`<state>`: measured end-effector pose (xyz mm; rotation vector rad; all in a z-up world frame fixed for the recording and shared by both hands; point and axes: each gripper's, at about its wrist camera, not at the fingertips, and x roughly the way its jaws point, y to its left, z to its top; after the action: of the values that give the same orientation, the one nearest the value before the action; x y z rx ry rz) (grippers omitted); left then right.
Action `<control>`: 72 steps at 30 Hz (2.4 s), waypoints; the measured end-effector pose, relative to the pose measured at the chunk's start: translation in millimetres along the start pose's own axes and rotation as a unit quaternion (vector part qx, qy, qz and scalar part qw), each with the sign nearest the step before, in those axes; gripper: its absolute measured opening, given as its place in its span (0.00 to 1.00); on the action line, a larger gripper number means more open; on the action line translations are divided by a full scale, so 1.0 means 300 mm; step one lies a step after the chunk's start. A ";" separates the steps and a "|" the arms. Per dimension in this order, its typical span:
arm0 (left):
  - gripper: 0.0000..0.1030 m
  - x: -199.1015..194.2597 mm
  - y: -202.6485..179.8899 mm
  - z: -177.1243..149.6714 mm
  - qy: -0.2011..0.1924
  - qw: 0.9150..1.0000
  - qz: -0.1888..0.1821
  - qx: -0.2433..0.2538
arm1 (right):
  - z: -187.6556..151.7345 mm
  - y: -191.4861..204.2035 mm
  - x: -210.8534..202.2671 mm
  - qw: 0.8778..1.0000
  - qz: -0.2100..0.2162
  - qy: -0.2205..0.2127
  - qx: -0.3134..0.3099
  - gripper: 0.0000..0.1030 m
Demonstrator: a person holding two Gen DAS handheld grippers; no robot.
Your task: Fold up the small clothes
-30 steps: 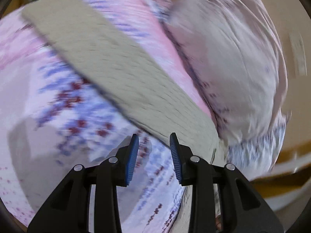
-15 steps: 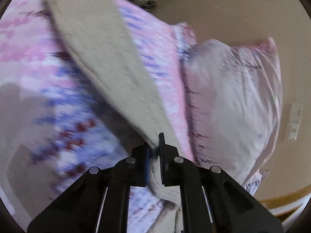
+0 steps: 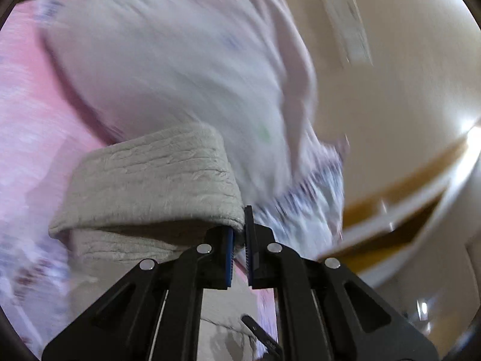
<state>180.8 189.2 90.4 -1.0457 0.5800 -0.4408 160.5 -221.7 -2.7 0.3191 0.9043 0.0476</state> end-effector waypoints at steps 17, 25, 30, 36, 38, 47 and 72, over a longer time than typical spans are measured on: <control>0.44 0.495 -0.007 -0.496 0.272 0.950 0.069 0.135 | 0.026 -0.076 -0.040 0.999 0.032 -0.007 0.041 0.67; 0.81 0.341 0.079 -0.326 0.194 0.977 0.080 0.031 | 0.055 0.087 -0.023 0.997 0.078 -0.009 -0.007 0.65; 0.71 0.319 0.185 -0.294 0.174 0.979 0.085 -0.060 | 0.049 0.222 0.007 0.994 0.083 -0.011 -0.063 0.63; 0.70 0.258 0.207 -0.219 0.140 0.983 0.095 -0.065 | -0.017 0.590 0.047 0.953 0.070 -0.047 -0.292 0.54; 0.68 0.253 0.202 -0.194 0.137 0.984 0.102 -0.054 | -0.033 0.673 0.104 0.938 0.076 -0.029 -0.336 0.45; 0.67 0.231 0.200 -0.145 0.150 0.980 0.128 0.007 | -0.086 0.816 0.243 0.912 0.083 0.025 -0.400 0.36; 0.67 0.151 0.258 -0.040 0.112 0.979 0.168 0.037 | 0.011 -0.286 0.005 0.956 0.110 -0.019 0.271 0.40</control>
<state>213.0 188.0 5.9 -0.8111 0.9184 -0.2809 155.9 -303.8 -26.9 0.9296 0.8289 -0.0036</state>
